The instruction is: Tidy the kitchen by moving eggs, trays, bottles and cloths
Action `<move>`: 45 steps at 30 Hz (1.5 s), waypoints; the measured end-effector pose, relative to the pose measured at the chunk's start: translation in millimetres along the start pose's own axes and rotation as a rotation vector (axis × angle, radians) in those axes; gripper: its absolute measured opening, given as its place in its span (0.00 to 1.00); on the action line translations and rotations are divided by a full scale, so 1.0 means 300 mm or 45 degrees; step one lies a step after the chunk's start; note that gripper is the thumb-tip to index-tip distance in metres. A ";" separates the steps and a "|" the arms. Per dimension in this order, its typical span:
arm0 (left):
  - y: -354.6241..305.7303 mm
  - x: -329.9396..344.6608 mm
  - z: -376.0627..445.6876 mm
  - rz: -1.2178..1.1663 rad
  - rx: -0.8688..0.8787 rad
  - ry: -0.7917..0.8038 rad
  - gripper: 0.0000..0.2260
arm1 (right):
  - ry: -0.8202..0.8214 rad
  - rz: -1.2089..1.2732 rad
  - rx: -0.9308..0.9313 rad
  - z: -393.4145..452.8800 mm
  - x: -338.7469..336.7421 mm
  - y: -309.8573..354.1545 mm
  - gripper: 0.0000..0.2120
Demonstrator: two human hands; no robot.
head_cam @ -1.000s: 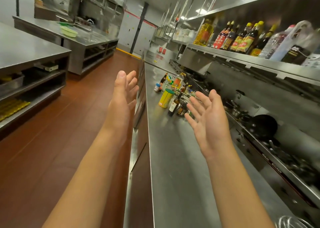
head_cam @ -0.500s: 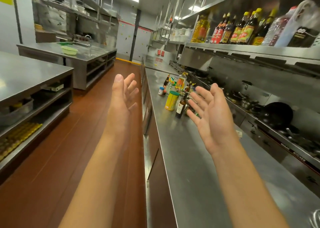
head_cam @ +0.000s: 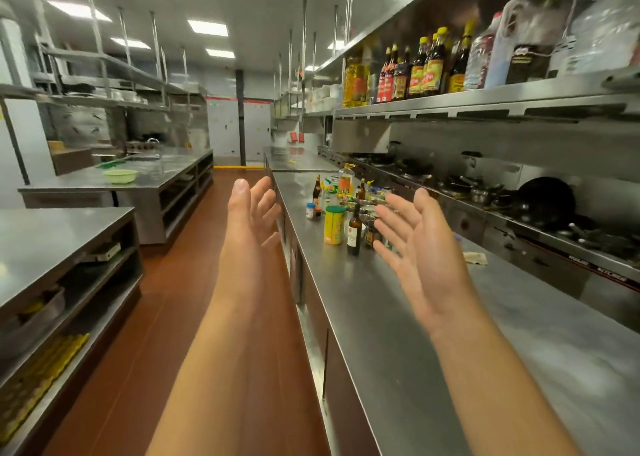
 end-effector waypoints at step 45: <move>0.609 0.038 -0.237 0.116 -0.494 0.154 0.29 | -0.192 -0.021 0.465 -0.092 -0.316 -0.545 0.25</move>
Point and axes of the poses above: each hand's wrist, its own z-axis towards the middle knuckle, its own x-axis out of the palm, y = z × x, the point moved 9 cm from there along z, towards the middle knuckle, and after that the axes turned 3 degrees about x, right-handed, at the moved point
